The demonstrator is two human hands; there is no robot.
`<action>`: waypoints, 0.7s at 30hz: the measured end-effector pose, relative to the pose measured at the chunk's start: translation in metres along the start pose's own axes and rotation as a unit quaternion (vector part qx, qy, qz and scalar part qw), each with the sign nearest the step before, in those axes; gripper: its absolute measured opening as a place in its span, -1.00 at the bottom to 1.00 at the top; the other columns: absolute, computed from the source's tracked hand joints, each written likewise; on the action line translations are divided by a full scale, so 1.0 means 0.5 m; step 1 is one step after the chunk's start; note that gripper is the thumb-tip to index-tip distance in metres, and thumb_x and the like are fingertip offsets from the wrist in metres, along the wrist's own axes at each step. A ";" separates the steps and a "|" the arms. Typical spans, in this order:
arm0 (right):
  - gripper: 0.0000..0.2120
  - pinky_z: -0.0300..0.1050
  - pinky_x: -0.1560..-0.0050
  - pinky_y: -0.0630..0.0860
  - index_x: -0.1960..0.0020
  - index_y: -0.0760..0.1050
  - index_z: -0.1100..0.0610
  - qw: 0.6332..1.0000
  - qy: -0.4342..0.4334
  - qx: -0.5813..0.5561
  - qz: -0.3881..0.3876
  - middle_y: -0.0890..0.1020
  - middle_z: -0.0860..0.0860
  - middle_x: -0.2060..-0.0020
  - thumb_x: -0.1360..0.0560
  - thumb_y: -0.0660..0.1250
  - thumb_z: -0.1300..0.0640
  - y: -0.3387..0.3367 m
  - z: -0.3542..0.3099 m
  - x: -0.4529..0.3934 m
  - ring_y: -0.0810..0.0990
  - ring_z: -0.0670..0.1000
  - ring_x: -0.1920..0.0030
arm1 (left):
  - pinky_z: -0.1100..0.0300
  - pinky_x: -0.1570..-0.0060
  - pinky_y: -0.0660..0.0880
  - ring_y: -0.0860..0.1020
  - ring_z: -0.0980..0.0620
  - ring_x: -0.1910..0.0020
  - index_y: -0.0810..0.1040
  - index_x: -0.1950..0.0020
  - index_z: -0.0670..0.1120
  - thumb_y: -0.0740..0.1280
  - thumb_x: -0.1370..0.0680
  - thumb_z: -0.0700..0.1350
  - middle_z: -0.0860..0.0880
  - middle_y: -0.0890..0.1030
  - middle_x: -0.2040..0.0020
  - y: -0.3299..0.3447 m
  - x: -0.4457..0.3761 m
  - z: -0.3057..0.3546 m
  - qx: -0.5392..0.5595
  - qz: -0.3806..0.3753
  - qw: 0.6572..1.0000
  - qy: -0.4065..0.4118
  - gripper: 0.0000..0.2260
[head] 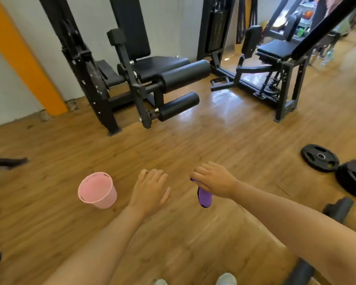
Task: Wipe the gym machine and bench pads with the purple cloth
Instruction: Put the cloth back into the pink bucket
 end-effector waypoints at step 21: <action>-0.75 -0.13 0.23 0.30 0.17 0.51 0.06 0.969 -0.185 -0.160 0.019 0.51 -0.04 0.29 -0.51 0.12 -0.02 0.280 -0.300 -0.654 0.49 0.02 0.31 | 0.03 -0.06 0.31 0.61 -0.11 0.02 0.61 -0.04 -0.12 0.19 -0.47 0.01 -0.06 0.61 0.01 0.012 0.260 -0.532 -0.031 -0.055 0.959 -0.277 -0.68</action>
Point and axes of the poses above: each hand's wrist, its own x-axis away from the middle knuckle, its own y-axis out of the palm, z = x × y, the point moved 3 cm from there along -x, towards the middle knuckle
